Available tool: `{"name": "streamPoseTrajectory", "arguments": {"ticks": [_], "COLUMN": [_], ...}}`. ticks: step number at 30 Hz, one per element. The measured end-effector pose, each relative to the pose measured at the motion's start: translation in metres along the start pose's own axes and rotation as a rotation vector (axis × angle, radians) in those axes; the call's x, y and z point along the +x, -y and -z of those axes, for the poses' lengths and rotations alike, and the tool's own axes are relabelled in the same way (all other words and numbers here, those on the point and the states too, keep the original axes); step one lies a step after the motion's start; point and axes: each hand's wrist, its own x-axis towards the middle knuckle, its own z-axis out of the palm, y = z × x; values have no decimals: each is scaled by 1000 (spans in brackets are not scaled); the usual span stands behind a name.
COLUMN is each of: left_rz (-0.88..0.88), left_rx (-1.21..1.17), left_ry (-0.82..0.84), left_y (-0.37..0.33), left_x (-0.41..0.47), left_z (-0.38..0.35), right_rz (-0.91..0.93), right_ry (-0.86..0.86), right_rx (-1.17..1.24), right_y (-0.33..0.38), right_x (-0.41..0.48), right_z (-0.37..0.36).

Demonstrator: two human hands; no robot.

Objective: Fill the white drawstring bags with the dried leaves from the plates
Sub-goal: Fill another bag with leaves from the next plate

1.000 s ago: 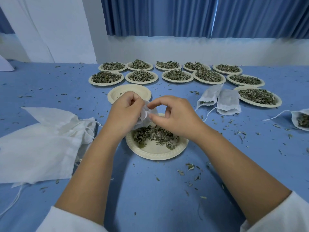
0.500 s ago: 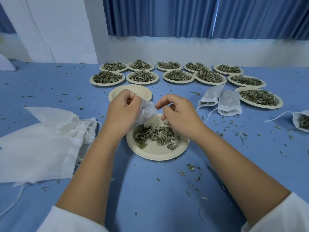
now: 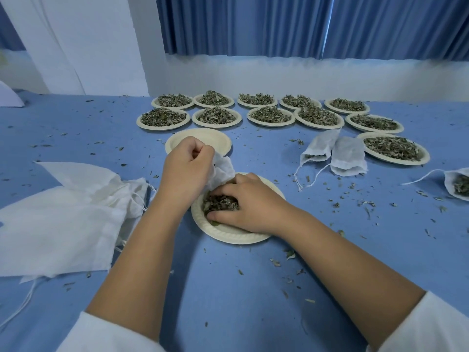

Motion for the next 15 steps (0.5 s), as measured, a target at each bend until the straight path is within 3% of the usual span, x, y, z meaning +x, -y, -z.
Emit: {"name": "streamPoseTrajectory", "arguments": {"ticks": [3,13,15], "left_rz": [22,25,19], "left_rx": [-30,-77,-73], "left_ry": [24,39,33], "left_y": [-1,1,2], "left_x": [-1,0,1], "left_z": [0,1,1], "right_rz": [21,-44,-54], "right_ry": [-12,232,210], "right_rx": [45,51,53], "right_y": [-3,-10,-7], "right_x": [0,-8,-9], "right_z": [5,34,30]}}
